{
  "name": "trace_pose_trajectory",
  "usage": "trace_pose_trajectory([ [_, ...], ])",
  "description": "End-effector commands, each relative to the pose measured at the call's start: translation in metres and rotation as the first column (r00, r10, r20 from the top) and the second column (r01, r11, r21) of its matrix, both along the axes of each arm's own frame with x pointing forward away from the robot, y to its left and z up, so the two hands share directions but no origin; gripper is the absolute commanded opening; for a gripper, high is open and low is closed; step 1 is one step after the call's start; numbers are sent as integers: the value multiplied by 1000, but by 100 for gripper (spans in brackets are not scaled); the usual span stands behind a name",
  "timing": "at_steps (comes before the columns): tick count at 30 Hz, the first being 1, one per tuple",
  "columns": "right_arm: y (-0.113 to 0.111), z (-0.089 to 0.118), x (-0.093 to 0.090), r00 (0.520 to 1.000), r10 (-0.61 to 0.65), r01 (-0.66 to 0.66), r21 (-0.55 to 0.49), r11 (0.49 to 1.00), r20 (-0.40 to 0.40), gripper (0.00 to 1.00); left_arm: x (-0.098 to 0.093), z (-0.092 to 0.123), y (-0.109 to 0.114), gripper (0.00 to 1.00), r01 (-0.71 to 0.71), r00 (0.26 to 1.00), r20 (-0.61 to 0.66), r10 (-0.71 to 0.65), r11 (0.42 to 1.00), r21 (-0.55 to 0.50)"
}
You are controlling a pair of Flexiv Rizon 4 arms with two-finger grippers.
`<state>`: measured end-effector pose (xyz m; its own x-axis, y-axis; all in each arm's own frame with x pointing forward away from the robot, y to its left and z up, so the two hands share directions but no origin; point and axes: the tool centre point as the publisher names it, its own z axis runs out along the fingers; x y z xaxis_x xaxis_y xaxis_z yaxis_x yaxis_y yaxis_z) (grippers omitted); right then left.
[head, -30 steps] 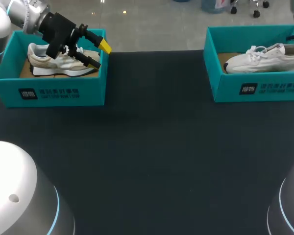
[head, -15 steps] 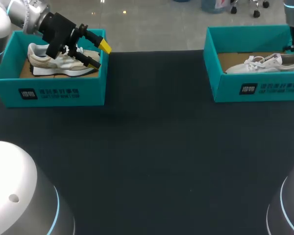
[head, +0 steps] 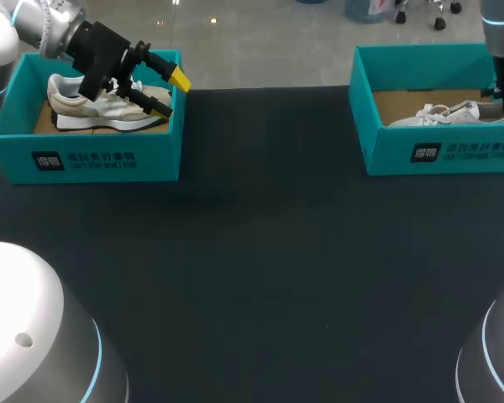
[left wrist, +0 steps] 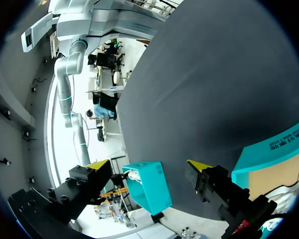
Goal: Take the shoe out of the shoebox, open the shoe tongue, remove and reinsert the insole, then place the shoe into the shoebox
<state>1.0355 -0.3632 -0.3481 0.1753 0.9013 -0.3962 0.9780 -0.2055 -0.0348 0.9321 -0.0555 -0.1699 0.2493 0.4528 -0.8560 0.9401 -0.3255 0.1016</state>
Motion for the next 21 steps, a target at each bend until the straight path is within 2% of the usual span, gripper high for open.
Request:
trace_pose_trajectory([
  [1,2,-4,2,1000,-1,1,-3,1000,-7,0,0,1,1,100,1,1000,1,-1,1000,3],
  [3,2,-5,2,1000,-3,3,-4,1000,-9,1,0,1,1,100,1,1000,1,-1,1000,3],
  [6,2,-5,1,1000,-7,7,-5,1000,-13,33,0,1,1,100,1,1000,1,-1,1000,3],
  [9,1,-1,0,1000,-9,9,-4,1000,-11,39,0,1,1,100,1,1000,1,-1,1000,3],
  [13,4,10,-4,1000,4,-4,0,1000,-2,42,0,1,1,100,1,1000,1,-1,1000,3],
  [21,17,49,-17,998,36,-38,20,999,52,49,0,1,1,100,1,1000,1,-1,1000,3],
])
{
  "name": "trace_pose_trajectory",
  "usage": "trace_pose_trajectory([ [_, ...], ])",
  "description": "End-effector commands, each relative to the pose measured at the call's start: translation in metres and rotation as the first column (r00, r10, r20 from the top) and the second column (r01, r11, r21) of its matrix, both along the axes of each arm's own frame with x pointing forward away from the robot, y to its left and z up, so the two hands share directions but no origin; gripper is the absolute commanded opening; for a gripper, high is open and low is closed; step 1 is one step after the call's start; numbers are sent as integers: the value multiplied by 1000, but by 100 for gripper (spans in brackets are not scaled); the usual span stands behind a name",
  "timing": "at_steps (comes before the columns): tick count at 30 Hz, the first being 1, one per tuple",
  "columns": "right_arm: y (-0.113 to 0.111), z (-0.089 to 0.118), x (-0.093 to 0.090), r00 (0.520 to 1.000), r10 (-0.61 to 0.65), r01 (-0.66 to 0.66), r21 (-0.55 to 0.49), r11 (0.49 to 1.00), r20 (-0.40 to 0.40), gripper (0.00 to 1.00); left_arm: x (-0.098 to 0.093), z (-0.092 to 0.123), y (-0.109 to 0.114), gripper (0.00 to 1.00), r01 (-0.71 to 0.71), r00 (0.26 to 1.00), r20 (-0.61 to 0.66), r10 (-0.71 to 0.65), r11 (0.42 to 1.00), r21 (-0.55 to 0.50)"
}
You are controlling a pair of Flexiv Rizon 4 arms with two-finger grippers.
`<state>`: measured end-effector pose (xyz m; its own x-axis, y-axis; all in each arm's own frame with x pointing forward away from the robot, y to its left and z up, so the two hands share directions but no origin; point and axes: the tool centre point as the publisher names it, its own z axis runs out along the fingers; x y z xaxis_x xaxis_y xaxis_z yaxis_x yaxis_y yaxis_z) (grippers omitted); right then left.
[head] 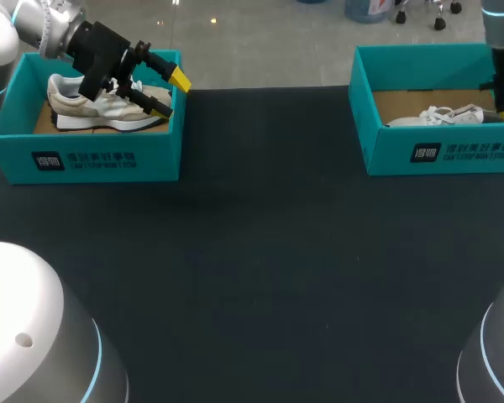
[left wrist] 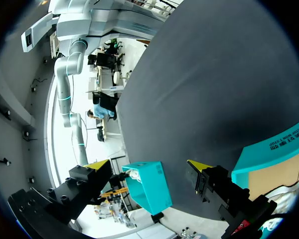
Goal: Take the shoe out of the shoebox, open the shoe tongue, remove and reinsert the insole, then place the shoe into the shoebox
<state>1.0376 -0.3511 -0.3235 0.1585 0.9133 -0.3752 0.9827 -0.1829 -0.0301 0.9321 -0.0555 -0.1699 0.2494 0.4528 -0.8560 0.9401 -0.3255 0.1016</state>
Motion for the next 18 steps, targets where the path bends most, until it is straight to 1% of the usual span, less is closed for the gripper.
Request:
trace_pose_trajectory([
  [1,7,29,-20,999,17,-17,2,1000,51,51,0,1,1,100,1,1000,1,-1,1000,3],
  [5,16,51,-25,996,29,-32,25,999,90,60,0,1,1,100,1,1000,1,-1,1000,3],
  [8,24,67,-30,992,45,-51,46,998,118,70,0,1,1,100,1,1000,1,-1,1000,3],
  [12,36,84,-38,986,74,-85,68,994,149,73,0,1,1,100,1,1000,1,-1,1000,3],
  [18,55,105,-47,975,119,-139,98,985,186,83,0,1,1,100,1,1000,1,-1,1000,3],
])
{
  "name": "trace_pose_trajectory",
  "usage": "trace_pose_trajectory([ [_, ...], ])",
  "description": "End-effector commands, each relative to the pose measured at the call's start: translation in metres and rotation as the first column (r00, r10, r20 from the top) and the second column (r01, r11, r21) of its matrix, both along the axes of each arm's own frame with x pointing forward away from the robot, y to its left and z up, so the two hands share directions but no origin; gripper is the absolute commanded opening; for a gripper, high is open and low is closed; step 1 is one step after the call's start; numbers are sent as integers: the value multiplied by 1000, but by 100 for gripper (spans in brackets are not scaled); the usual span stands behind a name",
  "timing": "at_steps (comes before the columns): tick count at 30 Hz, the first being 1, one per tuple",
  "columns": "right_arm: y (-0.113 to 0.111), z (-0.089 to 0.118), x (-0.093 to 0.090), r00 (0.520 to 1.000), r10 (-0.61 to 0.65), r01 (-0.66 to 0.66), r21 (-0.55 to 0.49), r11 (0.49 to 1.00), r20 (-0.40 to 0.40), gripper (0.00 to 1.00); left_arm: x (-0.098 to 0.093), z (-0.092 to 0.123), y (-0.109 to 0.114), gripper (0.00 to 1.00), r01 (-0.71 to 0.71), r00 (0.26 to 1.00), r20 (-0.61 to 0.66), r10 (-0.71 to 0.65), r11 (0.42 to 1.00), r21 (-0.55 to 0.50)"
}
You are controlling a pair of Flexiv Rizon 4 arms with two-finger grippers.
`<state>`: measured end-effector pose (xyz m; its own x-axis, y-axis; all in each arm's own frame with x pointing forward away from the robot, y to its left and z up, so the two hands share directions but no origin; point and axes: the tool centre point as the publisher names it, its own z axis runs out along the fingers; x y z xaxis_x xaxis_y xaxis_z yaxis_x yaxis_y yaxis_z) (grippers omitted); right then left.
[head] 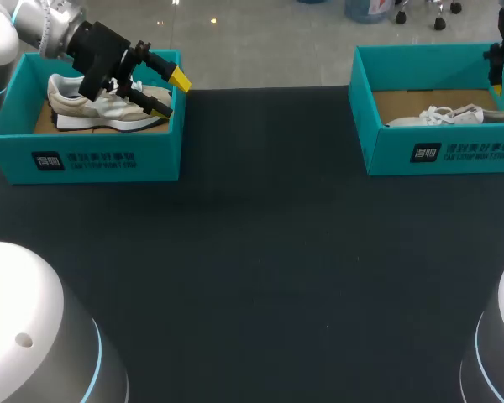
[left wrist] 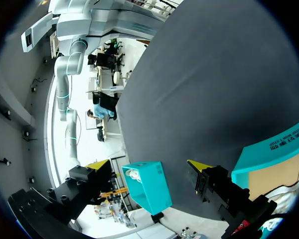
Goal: Take the shoe out of the shoebox, open the shoe tongue, remove and reinsert the insole, then place the shoe into the shoebox
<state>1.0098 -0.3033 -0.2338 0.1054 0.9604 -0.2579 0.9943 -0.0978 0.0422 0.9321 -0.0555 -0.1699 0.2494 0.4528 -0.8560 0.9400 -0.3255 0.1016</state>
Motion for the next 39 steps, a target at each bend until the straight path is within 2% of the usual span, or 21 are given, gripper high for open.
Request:
trace_pose_trajectory([
  [1,10,19,-21,994,47,-48,8,999,99,85,0,1,1,100,1,1000,1,-1,1000,3],
  [6,27,33,-31,987,100,-107,51,993,123,92,0,1,1,100,1,1000,1,-1,1000,3],
  [8,32,37,-34,984,128,-139,84,987,127,100,0,1,1,100,1,1000,1,-1,1000,3],
  [20,33,37,-35,984,130,-142,90,986,124,100,0,1,1,100,1,1000,1,-1,1000,3],
  [23,33,37,-35,984,130,-142,90,986,124,100,2,9,11,100,-25,999,34,23,998,64],
  [32,33,37,-35,984,130,-142,90,986,124,100,23,6,50,100,-99,994,75,84,973,211],
  [39,33,37,-35,984,130,-142,90,986,124,100,44,-4,88,100,-179,979,158,127,909,376],
])
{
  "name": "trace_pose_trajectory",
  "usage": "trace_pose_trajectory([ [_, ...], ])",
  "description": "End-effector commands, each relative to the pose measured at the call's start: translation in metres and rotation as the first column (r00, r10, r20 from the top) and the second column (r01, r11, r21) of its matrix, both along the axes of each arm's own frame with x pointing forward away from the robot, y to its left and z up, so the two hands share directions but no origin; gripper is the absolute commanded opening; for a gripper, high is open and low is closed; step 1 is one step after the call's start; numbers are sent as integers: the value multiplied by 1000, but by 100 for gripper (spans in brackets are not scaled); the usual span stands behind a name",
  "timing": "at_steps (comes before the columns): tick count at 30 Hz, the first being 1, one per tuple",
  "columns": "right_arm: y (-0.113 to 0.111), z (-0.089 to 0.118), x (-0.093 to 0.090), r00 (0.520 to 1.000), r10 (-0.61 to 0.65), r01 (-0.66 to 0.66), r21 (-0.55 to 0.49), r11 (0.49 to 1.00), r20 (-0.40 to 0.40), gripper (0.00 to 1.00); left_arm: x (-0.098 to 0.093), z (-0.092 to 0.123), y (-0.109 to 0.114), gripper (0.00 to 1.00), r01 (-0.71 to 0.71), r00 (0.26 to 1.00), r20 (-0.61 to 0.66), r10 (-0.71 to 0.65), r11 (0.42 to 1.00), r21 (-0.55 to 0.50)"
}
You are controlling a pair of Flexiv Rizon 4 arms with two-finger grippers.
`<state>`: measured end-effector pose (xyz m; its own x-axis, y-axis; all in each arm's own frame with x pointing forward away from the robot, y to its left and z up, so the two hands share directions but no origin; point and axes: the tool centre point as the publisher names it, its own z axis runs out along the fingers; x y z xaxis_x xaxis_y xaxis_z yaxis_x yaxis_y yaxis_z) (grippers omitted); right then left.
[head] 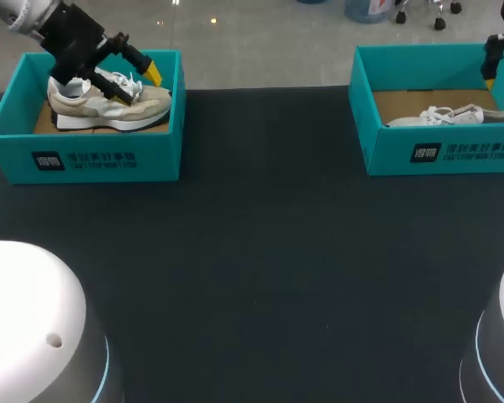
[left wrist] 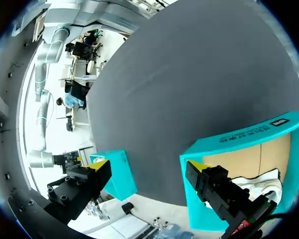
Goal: Take the shoe out of the shoebox, open the shoe tongue, remove and reinsert the insole, then place the shoe into the shoebox
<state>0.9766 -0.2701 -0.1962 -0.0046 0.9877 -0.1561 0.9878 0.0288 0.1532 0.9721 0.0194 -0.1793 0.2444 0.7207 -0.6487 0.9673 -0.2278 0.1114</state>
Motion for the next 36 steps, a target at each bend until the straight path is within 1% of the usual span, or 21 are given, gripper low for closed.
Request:
trace_pose_trajectory([
  [1,0,0,-2,1000,0,0,1,1000,3,100,8,5,19,100,-39,998,48,33,991,129],
  [4,0,0,-2,1000,0,0,1,1000,3,100,19,1,39,100,-85,995,72,72,976,201],
  [8,0,0,-2,1000,0,0,1,1000,3,100,38,-6,66,100,-131,988,118,96,932,339],
  [10,0,0,-2,1000,0,0,1,1000,3,100,44,-8,75,100,-150,985,143,100,906,396],
  [13,0,0,-2,1000,0,0,1,1000,3,100,54,-10,89,100,-174,980,159,116,886,430],
  [15,0,0,-2,1000,0,0,1,1000,3,100,59,-12,95,100,-184,979,163,124,883,432],
  [19,0,0,-2,1000,0,0,1,1000,3,100,72,-20,112,100,-221,971,196,139,837,501],
  [21,0,0,-2,1000,0,0,1,1000,3,100,76,-20,115,100,-237,967,210,147,826,512],
  [36,0,0,-2,1000,0,0,1,1000,3,100,76,-20,115,100,-237,967,210,147,826,512],
])
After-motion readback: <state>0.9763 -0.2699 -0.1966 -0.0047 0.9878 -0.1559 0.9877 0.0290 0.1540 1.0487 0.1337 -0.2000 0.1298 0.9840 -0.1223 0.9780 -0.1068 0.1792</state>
